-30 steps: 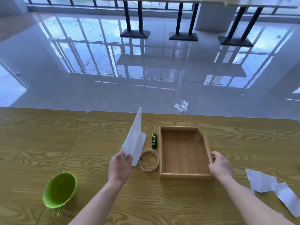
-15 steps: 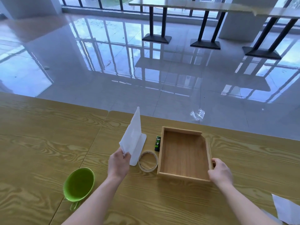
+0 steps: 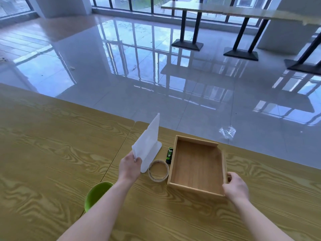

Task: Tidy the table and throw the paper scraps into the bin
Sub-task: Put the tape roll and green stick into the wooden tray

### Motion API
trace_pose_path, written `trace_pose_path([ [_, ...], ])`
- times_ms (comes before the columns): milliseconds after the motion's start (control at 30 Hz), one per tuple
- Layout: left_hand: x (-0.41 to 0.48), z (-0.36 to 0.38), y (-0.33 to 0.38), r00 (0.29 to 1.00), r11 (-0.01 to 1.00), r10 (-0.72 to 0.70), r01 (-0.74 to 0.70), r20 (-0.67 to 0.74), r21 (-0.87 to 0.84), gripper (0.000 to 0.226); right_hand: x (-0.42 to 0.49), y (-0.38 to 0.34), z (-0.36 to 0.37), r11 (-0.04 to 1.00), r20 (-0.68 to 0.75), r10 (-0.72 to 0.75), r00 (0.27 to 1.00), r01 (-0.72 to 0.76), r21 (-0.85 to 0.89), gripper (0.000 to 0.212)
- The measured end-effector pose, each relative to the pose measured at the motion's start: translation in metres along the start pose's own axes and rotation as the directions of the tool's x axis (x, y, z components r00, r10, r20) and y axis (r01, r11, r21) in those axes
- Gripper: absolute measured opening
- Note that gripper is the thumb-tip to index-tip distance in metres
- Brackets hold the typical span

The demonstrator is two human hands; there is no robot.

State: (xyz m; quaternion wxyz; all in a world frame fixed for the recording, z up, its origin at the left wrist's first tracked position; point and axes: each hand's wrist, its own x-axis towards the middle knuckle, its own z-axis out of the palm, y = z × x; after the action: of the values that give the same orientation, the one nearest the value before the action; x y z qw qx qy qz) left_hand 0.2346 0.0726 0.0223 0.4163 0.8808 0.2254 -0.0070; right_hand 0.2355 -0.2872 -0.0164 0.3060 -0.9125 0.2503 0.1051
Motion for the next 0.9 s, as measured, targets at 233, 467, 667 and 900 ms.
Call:
trace_pose_path([
  [233, 0.023, -0.012, -0.004, 0.999, 0.999, -0.036, 0.035, -0.03, -0.034, 0.026, 0.003, -0.021, 0.013, 1.0, 0.001, 0.008, 1.0, -0.008, 0.016, 0.054],
  [467, 0.048, -0.02, -0.007, 1.0, 0.998, -0.011, 0.011, -0.007, -0.055, 0.008, 0.008, -0.036, 0.021, 0.999, -0.007, 0.025, 1.0, -0.025, 0.035, 0.055],
  [667, 0.056, -0.022, -0.01, 1.0, 0.999, 0.008, -0.008, 0.004, -0.034, 0.009, 0.009, -0.043, 0.026, 0.999, -0.019, 0.039, 0.999, -0.039, 0.028, 0.055],
  [900, 0.055, -0.028, -0.014, 0.999, 0.999, 0.043, -0.042, 0.02, -0.032, 0.014, 0.007, -0.045, 0.028, 0.998, -0.001, 0.053, 0.999, -0.053, 0.024, 0.057],
])
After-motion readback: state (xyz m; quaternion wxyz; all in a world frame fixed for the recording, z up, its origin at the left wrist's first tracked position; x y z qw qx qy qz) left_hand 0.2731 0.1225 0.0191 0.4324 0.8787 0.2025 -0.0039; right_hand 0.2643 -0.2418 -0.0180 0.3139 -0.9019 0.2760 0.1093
